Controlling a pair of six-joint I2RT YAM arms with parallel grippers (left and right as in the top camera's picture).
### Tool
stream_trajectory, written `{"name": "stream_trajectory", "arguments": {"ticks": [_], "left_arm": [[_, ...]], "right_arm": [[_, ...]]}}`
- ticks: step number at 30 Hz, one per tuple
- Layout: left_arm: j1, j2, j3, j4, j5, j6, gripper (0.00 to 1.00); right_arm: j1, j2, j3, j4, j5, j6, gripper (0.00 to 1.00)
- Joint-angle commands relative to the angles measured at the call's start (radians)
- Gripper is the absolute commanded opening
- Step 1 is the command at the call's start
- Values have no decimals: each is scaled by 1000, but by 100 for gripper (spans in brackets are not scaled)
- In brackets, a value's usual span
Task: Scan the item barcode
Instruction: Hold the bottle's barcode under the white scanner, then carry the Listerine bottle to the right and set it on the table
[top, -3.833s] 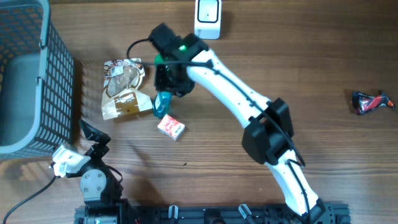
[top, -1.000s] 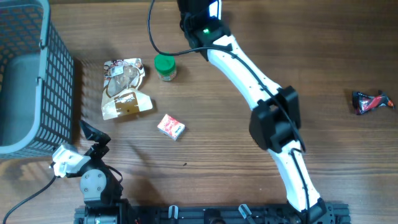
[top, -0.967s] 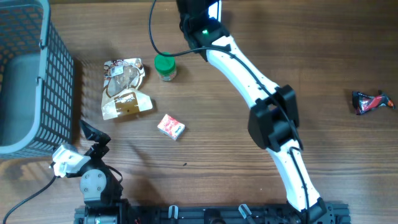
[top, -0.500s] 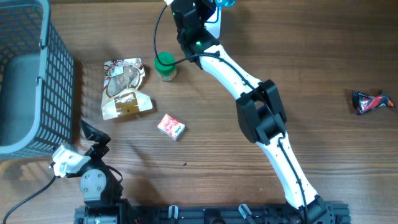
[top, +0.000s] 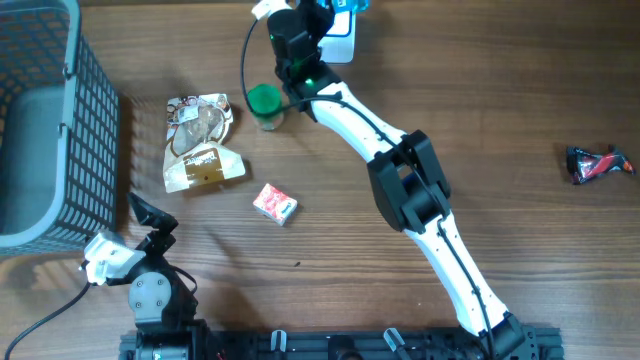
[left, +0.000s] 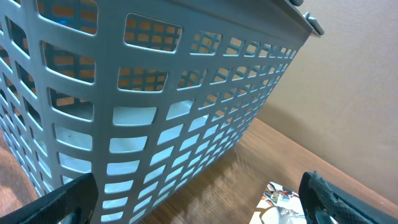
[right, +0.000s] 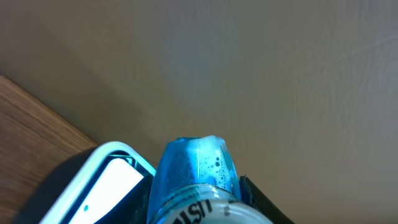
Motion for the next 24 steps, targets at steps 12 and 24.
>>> {"name": "stream_trajectory", "arguments": {"ticks": [12, 24], "left_arm": [[4, -6, -1, -7, -6, 1, 100], [4, -6, -1, -7, -6, 1, 100]], "right_arm": [[15, 23, 6, 32, 57, -58, 15], [3, -284, 6, -65, 224, 74, 13]]}}
